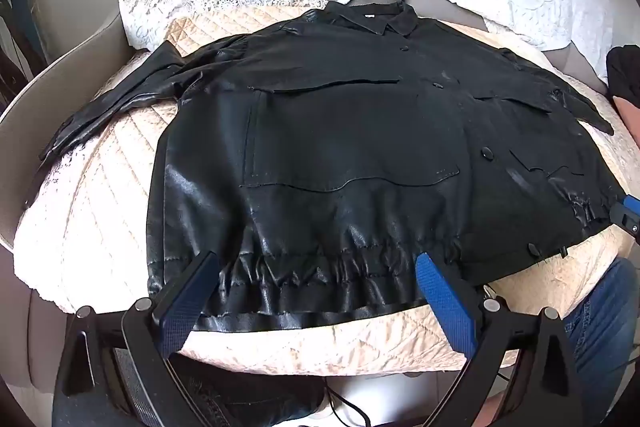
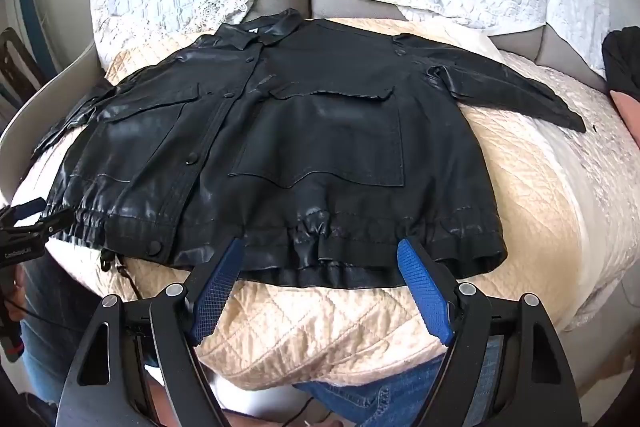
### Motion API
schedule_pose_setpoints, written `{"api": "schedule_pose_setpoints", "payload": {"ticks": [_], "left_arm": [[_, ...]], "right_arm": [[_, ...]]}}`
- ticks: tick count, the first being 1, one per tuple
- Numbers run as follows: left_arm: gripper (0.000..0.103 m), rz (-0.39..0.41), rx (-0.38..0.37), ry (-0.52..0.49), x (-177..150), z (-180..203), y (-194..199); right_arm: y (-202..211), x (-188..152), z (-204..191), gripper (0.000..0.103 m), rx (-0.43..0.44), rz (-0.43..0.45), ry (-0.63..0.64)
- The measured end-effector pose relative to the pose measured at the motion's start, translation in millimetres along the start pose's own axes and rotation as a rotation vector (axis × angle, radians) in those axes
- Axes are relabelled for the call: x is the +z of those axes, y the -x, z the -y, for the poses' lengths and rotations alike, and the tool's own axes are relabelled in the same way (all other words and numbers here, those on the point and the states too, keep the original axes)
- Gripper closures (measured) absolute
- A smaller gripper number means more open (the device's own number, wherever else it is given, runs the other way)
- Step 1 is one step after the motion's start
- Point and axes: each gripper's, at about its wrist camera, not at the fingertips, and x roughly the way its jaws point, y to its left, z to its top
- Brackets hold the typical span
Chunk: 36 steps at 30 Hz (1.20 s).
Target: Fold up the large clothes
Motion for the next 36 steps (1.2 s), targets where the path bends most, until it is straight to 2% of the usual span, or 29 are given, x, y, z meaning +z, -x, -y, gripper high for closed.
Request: {"api": "schedule_pose_setpoints", "payload": {"ticks": [7,14,20,36], "left_arm": [[0.003,0.013,-0.026,-0.01,-7.9,-6.3,1.2],[0.003,0.025,-0.039,-0.044,-15.6,-1.3,7.1],[0.003,0.019,-0.02,-0.04,-9.1,4.7,15.2],[0.003,0.022,-0.051,-0.044,-6.6,10.7,17.1]], "right_arm": [[0.0,-2.6,-14.0,0.023,-0.003,0.001,0.018],[10.1,-1.5,-11.5,0.023,-0.005,0.003,0.024],[11.1,-2.4,-12.7,0.023,-0.007,0.006,0.031],[6.2,1.6,-22.7,0.023,-0.006,-0.007,0.061]]}}
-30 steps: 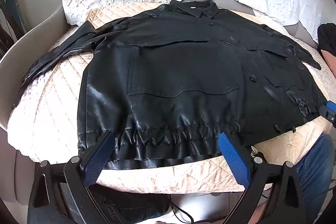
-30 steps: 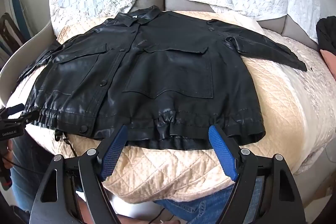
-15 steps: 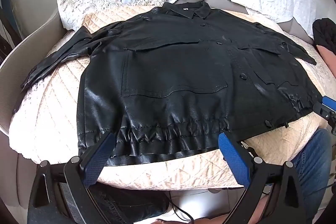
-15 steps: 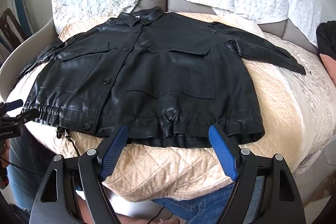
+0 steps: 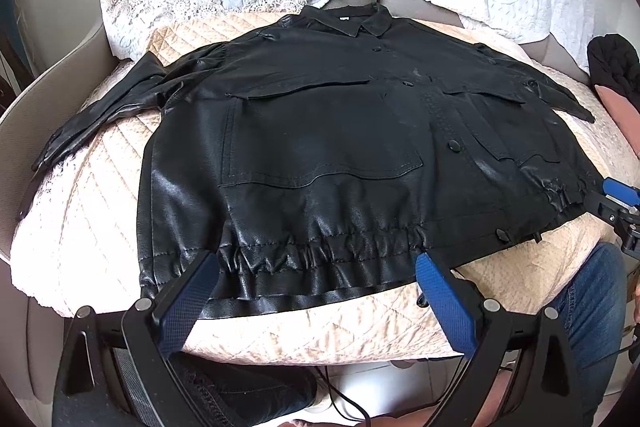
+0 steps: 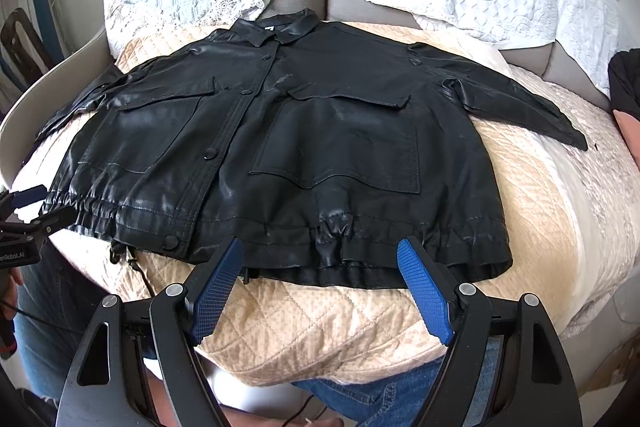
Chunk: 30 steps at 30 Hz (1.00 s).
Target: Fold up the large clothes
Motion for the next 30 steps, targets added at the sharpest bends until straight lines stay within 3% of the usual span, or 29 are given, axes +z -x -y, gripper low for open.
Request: {"api": "schedule_pose_setpoints", "payload": {"ticks": [30], "left_arm": [[0.003,0.017,-0.013,0.027,1.3,-3.3,7.9]], "right_arm": [[0.8,6.1,-14.7,0.023,0.019,-0.005,0.046]]}}
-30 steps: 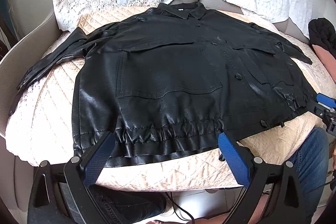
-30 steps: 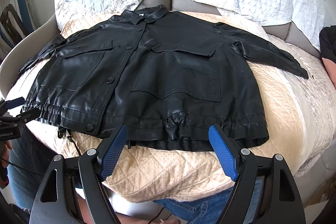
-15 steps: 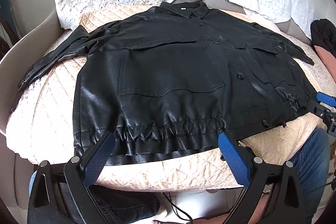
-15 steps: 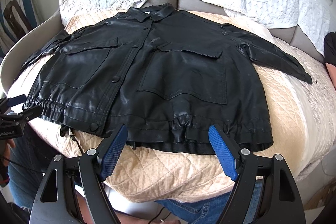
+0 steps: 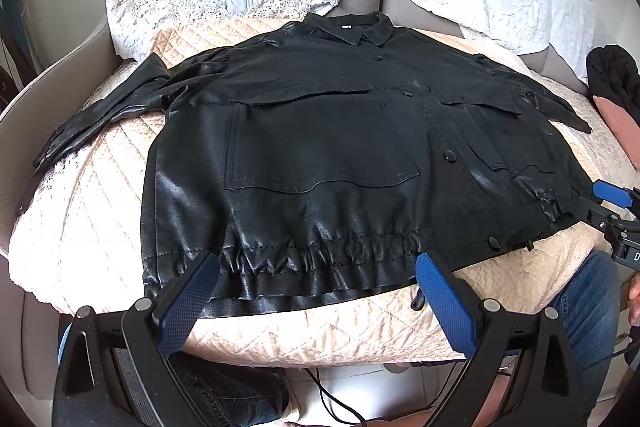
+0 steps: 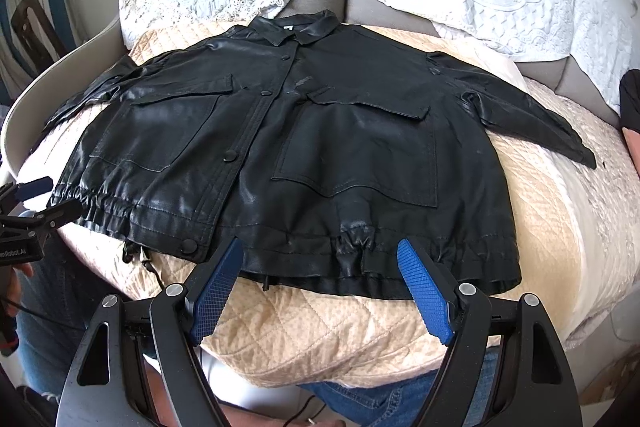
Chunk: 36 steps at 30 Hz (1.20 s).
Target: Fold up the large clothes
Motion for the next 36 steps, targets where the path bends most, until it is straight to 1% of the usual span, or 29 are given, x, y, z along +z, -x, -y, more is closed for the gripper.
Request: {"api": "schedule_pose_setpoints", "payload": {"ticks": [10,21,26,36], "left_arm": [[0.003,-0.009,-0.021,0.0,1.0,3.7,-2.5],[0.003,-0.017,-0.028,-0.002,2.1,5.4,-5.6],[0.003,-0.023,-0.013,-0.012,1.5,6.4,-8.2],[0.003,-0.025,-0.013,-0.014,2.6,9.1,-10.9]], "right_arm": [[2.4,1.1,0.1,0.023,-0.01,0.0,-0.002],[-1.0,4.1,-0.2,0.023,-0.013,-0.007,-0.004],[-3.6,5.9,-0.5,0.023,-0.012,-0.012,-0.006],[-5.2,5.7,1.4,0.023,-0.014,-0.008,-0.013]]}}
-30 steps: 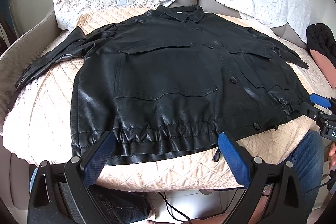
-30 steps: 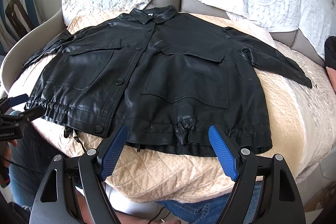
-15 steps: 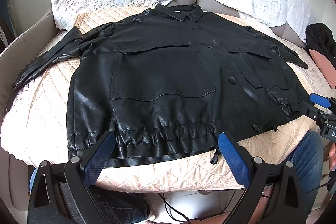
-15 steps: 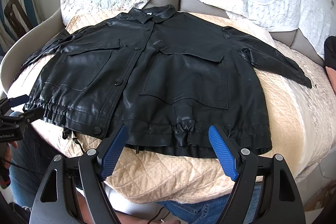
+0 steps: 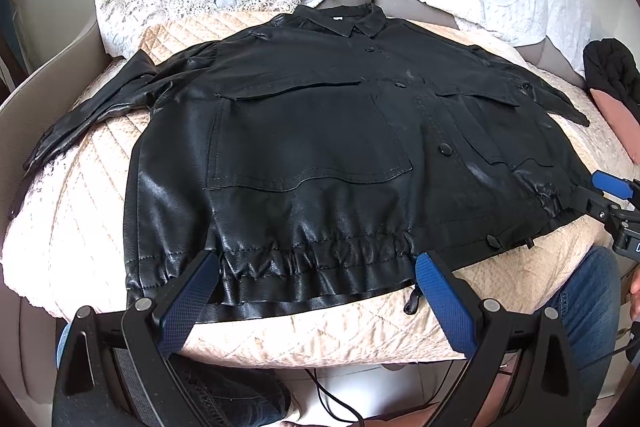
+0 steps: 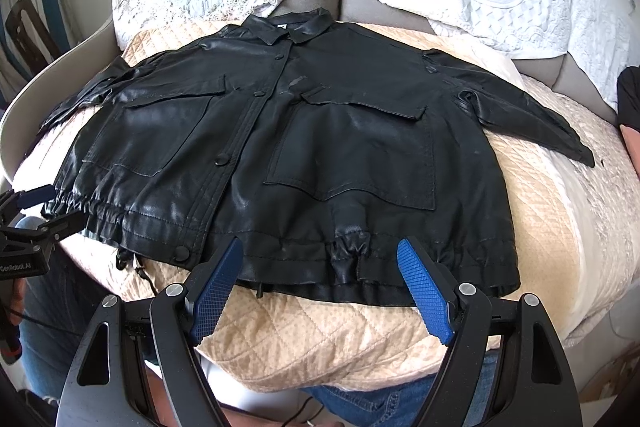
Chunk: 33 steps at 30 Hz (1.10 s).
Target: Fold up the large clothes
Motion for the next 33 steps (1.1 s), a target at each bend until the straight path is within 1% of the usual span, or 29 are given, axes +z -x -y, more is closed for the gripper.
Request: {"api": "schedule_pose_setpoints", "payload": {"ticks": [13,33], "left_arm": [[0.003,0.004,0.013,-0.006,1.1,1.9,-1.2],[0.004,0.013,0.004,-0.002,8.9,-1.1,-6.8]], "right_arm": [[-1.3,0.4,-0.8,0.023,0.0,0.0,0.003],[-16.0,5.9,-8.4,0.023,0.004,-0.014,0.017]]}}
